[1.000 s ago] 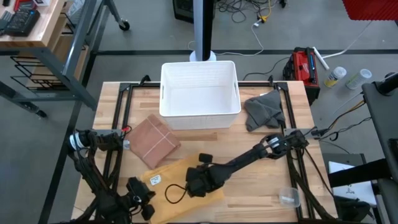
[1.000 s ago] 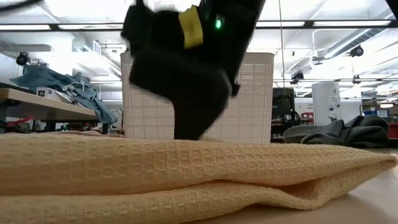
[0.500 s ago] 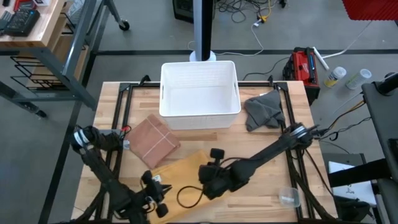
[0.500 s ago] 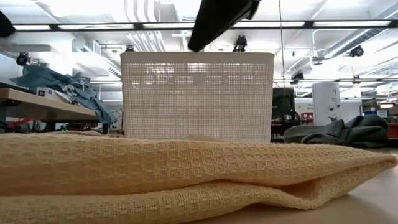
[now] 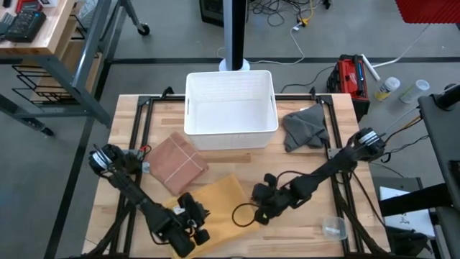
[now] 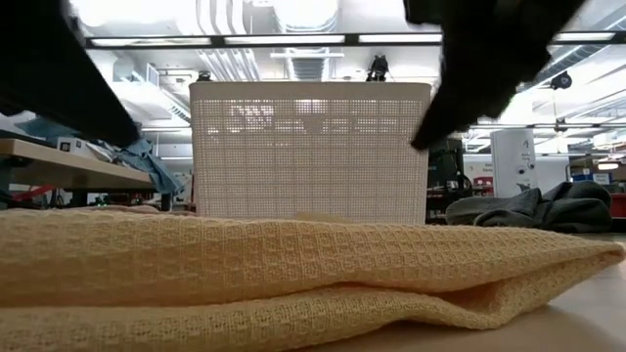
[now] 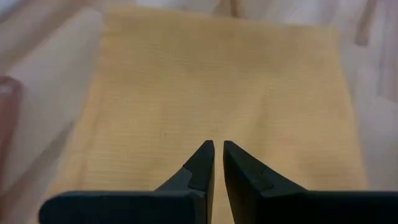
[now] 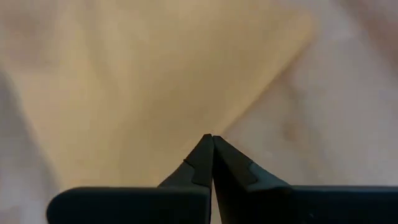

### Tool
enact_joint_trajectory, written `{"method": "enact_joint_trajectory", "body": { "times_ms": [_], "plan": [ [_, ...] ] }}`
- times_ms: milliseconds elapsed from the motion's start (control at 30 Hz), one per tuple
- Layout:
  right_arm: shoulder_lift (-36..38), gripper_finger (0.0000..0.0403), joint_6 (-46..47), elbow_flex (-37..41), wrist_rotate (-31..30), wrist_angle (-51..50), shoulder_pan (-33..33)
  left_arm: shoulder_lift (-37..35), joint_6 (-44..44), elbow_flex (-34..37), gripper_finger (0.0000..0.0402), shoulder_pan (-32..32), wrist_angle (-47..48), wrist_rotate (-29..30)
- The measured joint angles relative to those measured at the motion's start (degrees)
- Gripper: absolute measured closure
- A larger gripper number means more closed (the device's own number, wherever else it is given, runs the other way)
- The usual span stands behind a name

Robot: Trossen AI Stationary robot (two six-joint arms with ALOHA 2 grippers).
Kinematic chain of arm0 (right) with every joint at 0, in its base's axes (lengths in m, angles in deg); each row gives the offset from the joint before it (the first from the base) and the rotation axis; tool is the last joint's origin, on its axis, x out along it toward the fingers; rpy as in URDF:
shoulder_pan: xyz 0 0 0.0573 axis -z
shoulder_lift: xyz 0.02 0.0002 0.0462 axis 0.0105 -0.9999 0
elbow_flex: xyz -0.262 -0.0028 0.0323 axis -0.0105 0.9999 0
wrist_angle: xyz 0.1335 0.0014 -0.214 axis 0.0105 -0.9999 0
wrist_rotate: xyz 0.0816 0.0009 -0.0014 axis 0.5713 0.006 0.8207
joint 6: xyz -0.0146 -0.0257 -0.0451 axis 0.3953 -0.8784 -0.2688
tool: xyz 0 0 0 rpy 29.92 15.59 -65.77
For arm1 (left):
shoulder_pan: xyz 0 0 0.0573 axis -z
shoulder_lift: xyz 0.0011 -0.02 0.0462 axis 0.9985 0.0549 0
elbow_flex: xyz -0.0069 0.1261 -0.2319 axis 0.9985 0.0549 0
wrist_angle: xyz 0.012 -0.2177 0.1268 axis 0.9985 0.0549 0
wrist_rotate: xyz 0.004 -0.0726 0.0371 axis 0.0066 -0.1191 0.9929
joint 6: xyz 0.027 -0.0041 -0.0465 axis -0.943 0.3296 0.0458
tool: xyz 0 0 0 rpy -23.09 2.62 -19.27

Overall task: Fold towel
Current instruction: Fold the yellow towel

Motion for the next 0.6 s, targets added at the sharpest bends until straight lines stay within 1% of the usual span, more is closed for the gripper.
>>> {"method": "enact_joint_trajectory", "body": {
  "times_ms": [100,133,233,300,367,467,600],
  "plan": [
    [-0.07,0.0403,0.5,3.76,5.18,9.07,0.89,0.68,-1.43,0.74,0.0377,-1.1,-2.47,-4.05],
    [-0.1,0.0403,1.15,4.62,5.74,10.66,1.27,1.14,-1.65,1.03,0.0377,-1.53,-2.24,-5.2],
    [-0.21,0.0402,3.34,5.81,5.46,11.11,2.38,2.22,-2.02,1.13,0.0377,-2.8,-3.01,-8.78],
    [-0.22,0.0394,3.41,5.87,5.45,11.27,3.05,2.76,-2.78,1.13,0.0377,-3.69,-3.95,-11.11],
    [-0.22,0.0379,3.45,5.91,6.23,11.37,3.59,3.7,-2.92,1.15,0.0377,-4.53,-3.9,-13.4],
    [-0.22,0.0345,3.44,5.91,8.71,11.51,4.29,4.43,-3.46,1.26,0.0377,-5.57,-4.31,-16.49],
    [-0.87,0.0291,4.45,5.86,8.75,11.87,4.5,4.8,-3.81,1.26,0.0377,-6.45,-4.82,-18.28]
  ]
}}
